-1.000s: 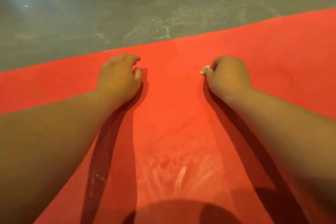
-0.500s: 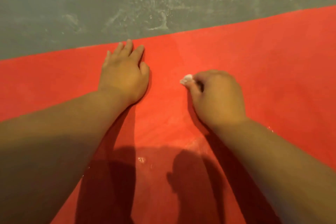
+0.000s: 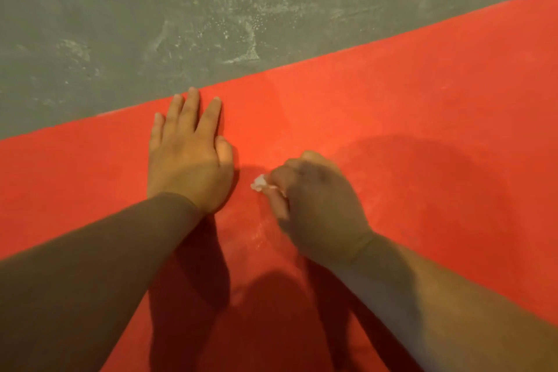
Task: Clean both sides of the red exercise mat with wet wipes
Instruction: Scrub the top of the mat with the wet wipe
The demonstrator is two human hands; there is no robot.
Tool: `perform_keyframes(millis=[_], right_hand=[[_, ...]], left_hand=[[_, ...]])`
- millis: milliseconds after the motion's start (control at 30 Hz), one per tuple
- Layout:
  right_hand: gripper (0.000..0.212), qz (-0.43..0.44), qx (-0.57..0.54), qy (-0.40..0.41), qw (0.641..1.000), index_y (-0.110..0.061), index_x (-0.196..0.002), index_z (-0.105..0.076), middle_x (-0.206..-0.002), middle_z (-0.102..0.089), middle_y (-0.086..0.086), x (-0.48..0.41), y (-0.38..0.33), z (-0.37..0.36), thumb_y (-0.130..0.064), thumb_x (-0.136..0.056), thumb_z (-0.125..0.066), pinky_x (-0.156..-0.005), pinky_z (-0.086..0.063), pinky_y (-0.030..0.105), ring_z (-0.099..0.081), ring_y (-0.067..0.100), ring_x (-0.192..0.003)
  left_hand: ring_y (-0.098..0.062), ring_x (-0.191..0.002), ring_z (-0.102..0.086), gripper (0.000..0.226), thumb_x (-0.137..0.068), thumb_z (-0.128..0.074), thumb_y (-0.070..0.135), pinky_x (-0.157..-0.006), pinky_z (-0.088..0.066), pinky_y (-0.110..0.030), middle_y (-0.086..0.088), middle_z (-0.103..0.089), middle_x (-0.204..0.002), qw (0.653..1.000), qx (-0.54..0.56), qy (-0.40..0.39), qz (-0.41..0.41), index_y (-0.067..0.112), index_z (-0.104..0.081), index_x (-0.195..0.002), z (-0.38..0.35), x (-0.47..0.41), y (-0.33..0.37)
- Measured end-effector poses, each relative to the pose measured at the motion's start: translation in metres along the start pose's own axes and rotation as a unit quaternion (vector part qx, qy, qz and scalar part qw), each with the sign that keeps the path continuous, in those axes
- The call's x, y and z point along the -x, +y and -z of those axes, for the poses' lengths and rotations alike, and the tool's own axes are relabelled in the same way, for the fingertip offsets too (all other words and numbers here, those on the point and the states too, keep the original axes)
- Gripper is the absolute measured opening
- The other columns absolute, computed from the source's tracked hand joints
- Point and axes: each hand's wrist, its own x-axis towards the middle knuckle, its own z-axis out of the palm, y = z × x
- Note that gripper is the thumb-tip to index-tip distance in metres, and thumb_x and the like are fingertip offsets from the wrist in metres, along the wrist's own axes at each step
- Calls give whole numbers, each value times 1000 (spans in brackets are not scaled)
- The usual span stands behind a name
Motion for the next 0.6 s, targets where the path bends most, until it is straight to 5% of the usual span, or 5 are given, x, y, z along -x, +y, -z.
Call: perform_keyframes(millis=[100,267,367,467,600], right_hand=[[18,-7,35,-20,999,-16,-70,-64,-69,-64,9,-21,45,17,-29,-82,-60,-65,-44,40,-56,33,-71],[29,-273,73,120,952,-10,-83,-69,-83,-69,19,-64,112,41,-36,-86,-59,-72,-43,43,-60,40,-82],[12,-160,10,80,984,-14,-72,-65,-71,-64,11,-48,46,13,-23,-80,-64,-67,-34,40,-56,34,-72],[9,8,-36,-30,999,-15,-74,-66,-70,-62,6,-30,25,6,-20,-80,-61,-66,-41,41,-53,31,-70],[22,-148,65,47,986,-14,-73,-64,-73,-65,14,-71,104,34,-31,-86,-61,-66,-39,41,-55,36,-72]], left_hand=[[-33,-143,-23,63,-84,-30,32,-117,-12,-50,-16,-30,-154,1000,-3,3,-9,13,-42,-143,0,0,0],[-33,-143,-23,61,-84,-35,29,-117,-13,-50,-16,-30,-154,1000,-1,-10,3,13,-43,-142,3,-2,4],[-34,-142,-24,60,-84,-35,27,-116,-15,-51,-17,-31,-153,1000,-8,-11,-1,12,-44,-141,5,-2,3],[-33,-143,-23,61,-84,-34,28,-117,-14,-50,-17,-30,-153,1000,-9,-16,4,12,-43,-142,6,-1,4],[-33,-143,-23,61,-85,-34,29,-117,-13,-49,-17,-30,-154,1000,-14,-20,6,12,-42,-143,7,-1,5]])
